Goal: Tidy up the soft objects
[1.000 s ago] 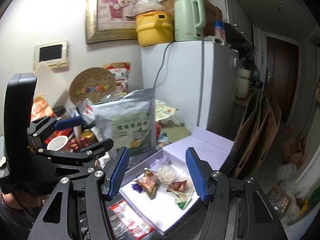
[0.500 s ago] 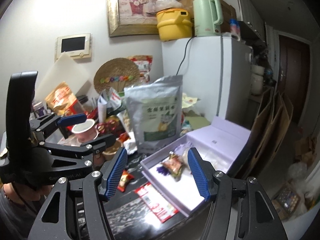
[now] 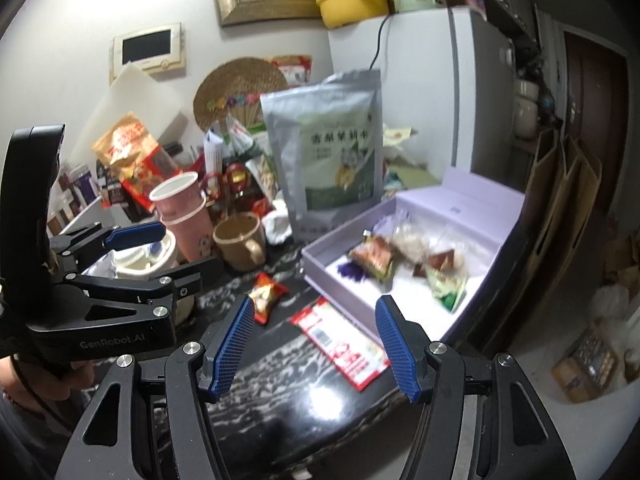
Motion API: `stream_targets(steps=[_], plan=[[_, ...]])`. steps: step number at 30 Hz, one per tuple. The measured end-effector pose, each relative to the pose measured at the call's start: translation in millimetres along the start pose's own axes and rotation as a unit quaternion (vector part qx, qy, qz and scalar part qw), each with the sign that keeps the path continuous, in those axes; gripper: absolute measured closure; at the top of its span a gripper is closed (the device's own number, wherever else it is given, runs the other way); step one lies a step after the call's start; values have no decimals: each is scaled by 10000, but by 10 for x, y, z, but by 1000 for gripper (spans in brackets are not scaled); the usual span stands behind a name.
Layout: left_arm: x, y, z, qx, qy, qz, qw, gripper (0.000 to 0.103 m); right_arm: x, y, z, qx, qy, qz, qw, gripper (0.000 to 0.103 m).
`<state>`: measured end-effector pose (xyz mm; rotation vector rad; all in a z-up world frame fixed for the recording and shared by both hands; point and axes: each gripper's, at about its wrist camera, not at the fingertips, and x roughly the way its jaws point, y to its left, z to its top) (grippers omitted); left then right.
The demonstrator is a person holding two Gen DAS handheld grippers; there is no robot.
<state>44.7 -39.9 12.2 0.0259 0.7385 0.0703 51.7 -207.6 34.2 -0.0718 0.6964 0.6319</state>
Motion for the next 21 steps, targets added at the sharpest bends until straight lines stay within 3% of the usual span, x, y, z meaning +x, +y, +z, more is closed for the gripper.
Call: stream_targets(steps=[21], plan=[[930, 254, -444, -330, 1014, -103, 9942, 19, 857, -235, -543, 343, 972, 193, 9945, 40]])
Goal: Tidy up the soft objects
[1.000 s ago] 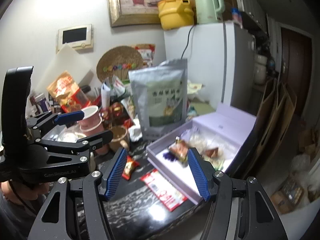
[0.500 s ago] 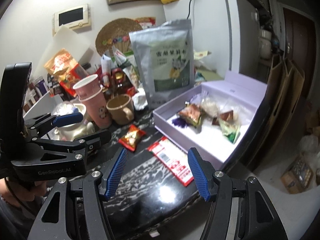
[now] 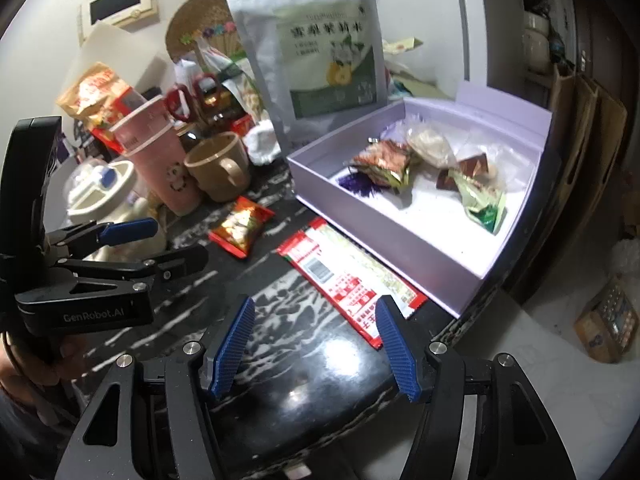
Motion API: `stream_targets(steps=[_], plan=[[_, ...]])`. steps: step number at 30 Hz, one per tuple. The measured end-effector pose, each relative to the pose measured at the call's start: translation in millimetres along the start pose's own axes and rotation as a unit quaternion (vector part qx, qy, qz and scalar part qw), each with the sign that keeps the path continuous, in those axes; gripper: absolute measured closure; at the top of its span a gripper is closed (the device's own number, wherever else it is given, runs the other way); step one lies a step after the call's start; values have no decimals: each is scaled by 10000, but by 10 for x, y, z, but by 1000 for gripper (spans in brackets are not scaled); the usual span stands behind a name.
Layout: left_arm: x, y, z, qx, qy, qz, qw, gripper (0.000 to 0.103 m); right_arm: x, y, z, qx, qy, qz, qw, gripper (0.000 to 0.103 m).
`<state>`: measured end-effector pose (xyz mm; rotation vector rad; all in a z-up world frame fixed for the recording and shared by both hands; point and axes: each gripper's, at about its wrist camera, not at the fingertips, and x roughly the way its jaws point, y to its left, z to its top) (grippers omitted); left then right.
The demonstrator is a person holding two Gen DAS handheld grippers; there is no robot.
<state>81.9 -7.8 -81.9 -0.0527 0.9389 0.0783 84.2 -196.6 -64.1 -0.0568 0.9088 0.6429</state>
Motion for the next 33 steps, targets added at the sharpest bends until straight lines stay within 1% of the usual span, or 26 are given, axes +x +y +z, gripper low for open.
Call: stream_targets(steps=[6, 13, 17, 22, 24, 26, 28, 29, 30, 31, 33], plan=[[326, 57, 79, 25, 171, 100, 9998, 19, 215, -100, 15, -30, 164, 3, 9999, 40], [598, 18, 190, 240, 178, 288, 9991, 19, 407, -162, 95, -184, 255, 24, 9995, 40], [724, 82, 263, 125, 198, 329, 9992, 19, 519, -185, 140, -325, 325, 93, 9989, 40], [844, 143, 295, 31, 301, 363, 9989, 19, 646, -224, 198, -370, 430, 286, 9980, 40], [881, 164, 294, 0, 312, 314, 9990, 20, 704, -230, 215, -367, 484, 291, 9977, 39], [898, 182, 289, -2, 314, 281, 9991, 28, 756, -230, 219, -342, 535, 305, 9975, 38], [927, 201, 273, -24, 364, 220, 9991, 42, 764, -206, 212, -387, 496, 279, 9976, 35], [924, 222, 257, -100, 346, 66, 9993, 45, 767, -192, 204, -425, 485, 256, 9976, 33], [920, 223, 257, -117, 344, 19, 9993, 51, 771, -177, 193, -473, 472, 245, 9975, 32], [903, 217, 245, -94, 340, 24, 9994, 54, 772, -162, 182, -529, 456, 221, 9973, 32], [884, 200, 241, -27, 331, 26, 9994, 64, 773, -130, 161, -657, 472, 80, 9967, 32]])
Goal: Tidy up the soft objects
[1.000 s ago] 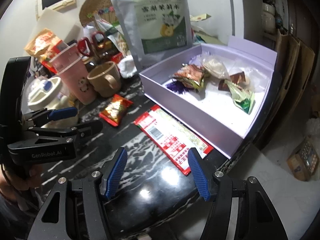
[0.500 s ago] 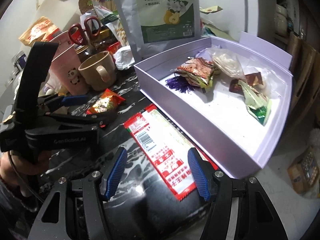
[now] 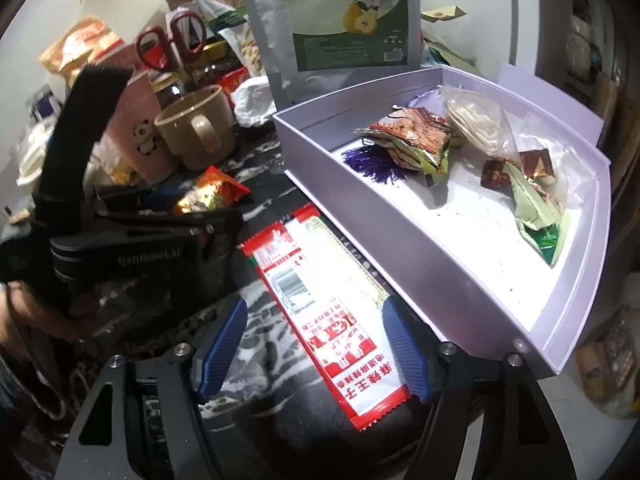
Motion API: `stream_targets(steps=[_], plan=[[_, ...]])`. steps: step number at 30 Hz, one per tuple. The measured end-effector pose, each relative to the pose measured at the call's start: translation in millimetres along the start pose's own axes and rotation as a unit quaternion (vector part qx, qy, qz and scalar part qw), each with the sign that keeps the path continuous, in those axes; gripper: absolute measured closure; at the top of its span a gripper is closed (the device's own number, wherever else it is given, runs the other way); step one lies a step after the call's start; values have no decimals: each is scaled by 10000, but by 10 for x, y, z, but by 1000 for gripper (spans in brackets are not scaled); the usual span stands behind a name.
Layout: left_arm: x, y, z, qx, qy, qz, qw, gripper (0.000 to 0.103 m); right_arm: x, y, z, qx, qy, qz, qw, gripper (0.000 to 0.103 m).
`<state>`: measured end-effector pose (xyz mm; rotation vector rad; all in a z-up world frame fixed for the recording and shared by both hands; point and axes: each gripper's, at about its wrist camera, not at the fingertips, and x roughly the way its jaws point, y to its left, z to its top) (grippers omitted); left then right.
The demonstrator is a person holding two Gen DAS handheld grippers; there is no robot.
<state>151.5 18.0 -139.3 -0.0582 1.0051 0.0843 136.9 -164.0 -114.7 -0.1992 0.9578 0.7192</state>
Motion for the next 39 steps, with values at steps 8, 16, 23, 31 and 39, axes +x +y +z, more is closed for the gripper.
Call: stream_targets(steps=[8, 16, 23, 31, 39], plan=[[-63, -110, -65, 78, 15, -148, 9999, 67, -38, 19, -178, -142, 146, -716, 9972, 62], [-231, -128, -120, 75, -59, -216, 9997, 67, -134, 55, -230, -58, 92, -696, 9975, 90], [-411, -165, -221, 99, -91, -328, 9994, 67, -196, 85, -316, -59, 155, -628, 9979, 93], [-663, -171, -409, 59, -181, -391, 9991, 67, -365, 166, -518, 39, 282, -499, 9983, 95], [-776, -172, -548, -30, -205, -425, 9989, 67, -477, 268, -611, -39, 229, -268, 9994, 93]])
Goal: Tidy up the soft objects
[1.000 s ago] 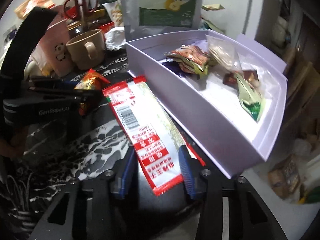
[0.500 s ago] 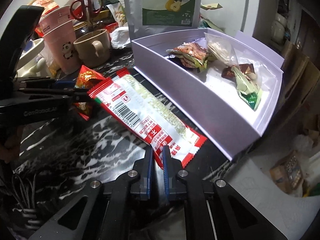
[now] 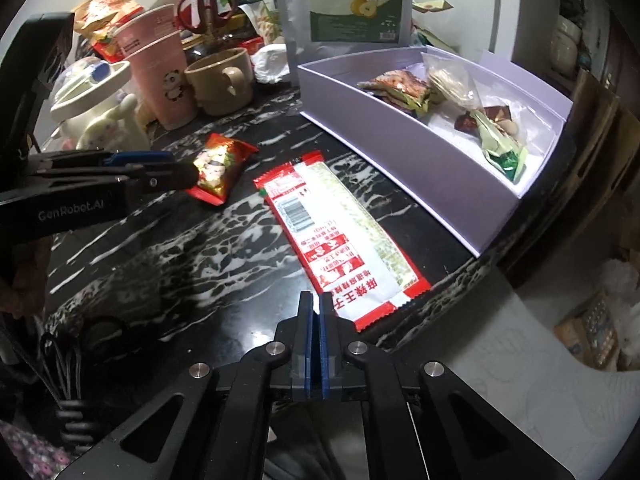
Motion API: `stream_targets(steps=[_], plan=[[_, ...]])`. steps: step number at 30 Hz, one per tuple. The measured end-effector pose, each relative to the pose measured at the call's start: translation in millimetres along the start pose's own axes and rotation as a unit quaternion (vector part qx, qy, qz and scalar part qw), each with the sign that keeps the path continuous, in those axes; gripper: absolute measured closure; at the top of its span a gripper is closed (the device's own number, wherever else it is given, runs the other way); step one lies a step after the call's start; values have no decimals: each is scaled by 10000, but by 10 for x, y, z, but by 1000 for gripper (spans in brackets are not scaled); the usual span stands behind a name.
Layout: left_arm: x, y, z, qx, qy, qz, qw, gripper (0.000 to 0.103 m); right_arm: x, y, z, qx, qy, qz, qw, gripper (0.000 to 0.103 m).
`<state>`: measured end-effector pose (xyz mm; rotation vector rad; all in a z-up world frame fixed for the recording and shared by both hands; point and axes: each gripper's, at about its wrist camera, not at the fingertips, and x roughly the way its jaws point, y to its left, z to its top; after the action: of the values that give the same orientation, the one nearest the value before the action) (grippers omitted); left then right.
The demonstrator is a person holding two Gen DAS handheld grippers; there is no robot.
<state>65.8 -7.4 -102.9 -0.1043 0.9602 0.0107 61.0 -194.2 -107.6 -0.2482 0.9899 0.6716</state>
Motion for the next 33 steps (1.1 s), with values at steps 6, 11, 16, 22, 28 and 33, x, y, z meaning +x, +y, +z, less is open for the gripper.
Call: stream_targets(steps=[6, 11, 16, 22, 28, 33], plan=[[-29, 10, -5, -70, -96, 72, 9999, 67, -46, 37, 46, -389, -338, -105, 9986, 29], [76, 16, 37, -120, 70, -24, 9999, 67, 122, 28, 174, -674, -248, -30, 9974, 29], [158, 42, 122, -180, 86, -2, 9998, 67, 274, -94, 297, -567, -213, 231, 9979, 28], [290, 37, 220, -135, 202, 23, 9997, 67, 339, -81, 340, -594, -195, 140, 9979, 29], [410, 48, 263, -105, 325, 98, 9994, 67, 331, -124, 300, -322, -147, -129, 9993, 50], [498, 31, 246, -21, 446, 144, 9989, 67, 297, -150, 289, -98, -111, -147, 9998, 53]])
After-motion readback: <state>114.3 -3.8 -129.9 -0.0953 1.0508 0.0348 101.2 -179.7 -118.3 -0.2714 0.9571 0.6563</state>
